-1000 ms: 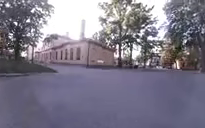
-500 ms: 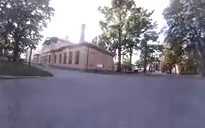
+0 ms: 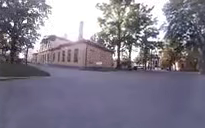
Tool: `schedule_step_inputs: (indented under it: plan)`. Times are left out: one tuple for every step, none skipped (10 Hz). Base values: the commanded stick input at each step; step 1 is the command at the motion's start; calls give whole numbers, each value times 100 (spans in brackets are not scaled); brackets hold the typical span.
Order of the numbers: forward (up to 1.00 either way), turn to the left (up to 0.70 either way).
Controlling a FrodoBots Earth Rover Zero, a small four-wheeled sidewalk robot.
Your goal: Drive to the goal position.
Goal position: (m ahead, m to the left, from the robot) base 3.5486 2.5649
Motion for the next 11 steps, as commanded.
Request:
schedule_step_inputs:
  plan:
    - [70,0]
    - [70,0]
    - [70,0]
    - [70,0]
    - [70,0]
    - [70,0]
    - [70,0]
    - [70,0]
    - [70,0]
    - [70,0]
    - [70,0]
